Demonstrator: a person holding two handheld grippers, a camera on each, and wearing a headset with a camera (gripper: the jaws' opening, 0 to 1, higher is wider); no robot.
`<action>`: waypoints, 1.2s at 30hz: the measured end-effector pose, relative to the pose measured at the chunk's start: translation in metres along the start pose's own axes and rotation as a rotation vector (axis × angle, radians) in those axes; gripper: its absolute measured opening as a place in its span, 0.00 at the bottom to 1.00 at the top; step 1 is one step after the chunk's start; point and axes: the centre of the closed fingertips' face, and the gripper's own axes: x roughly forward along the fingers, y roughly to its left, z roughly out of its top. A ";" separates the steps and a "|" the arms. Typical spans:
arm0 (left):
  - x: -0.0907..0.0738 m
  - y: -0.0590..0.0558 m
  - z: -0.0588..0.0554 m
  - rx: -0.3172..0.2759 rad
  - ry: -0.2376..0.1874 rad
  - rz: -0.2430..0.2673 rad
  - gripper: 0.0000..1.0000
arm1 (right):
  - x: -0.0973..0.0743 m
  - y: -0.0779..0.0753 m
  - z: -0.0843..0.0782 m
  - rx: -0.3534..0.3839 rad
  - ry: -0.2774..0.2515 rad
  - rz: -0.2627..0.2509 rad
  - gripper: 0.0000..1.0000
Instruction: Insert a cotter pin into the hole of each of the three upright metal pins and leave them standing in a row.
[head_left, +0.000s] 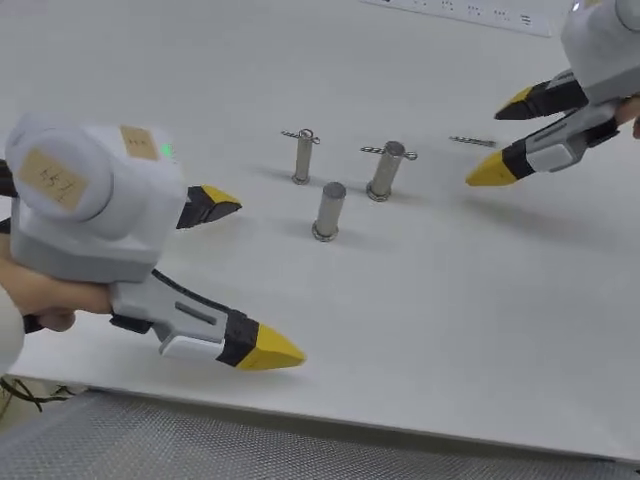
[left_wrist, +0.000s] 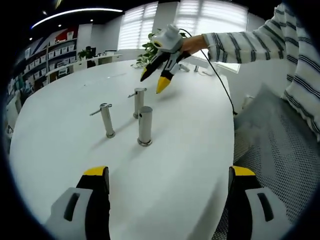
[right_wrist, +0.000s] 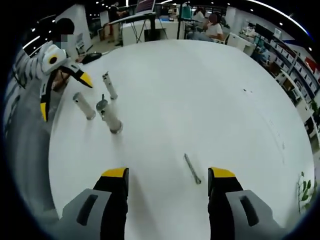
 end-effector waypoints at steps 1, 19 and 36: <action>-0.001 0.000 0.000 0.000 0.000 0.004 0.99 | 0.002 -0.002 0.000 0.002 0.005 0.005 0.63; -0.011 0.007 0.024 0.007 -0.072 0.078 0.99 | 0.016 -0.021 -0.015 -0.027 0.142 0.041 0.30; -0.011 0.013 0.029 0.020 -0.089 0.105 0.96 | 0.013 -0.008 -0.018 -0.047 0.203 0.028 0.09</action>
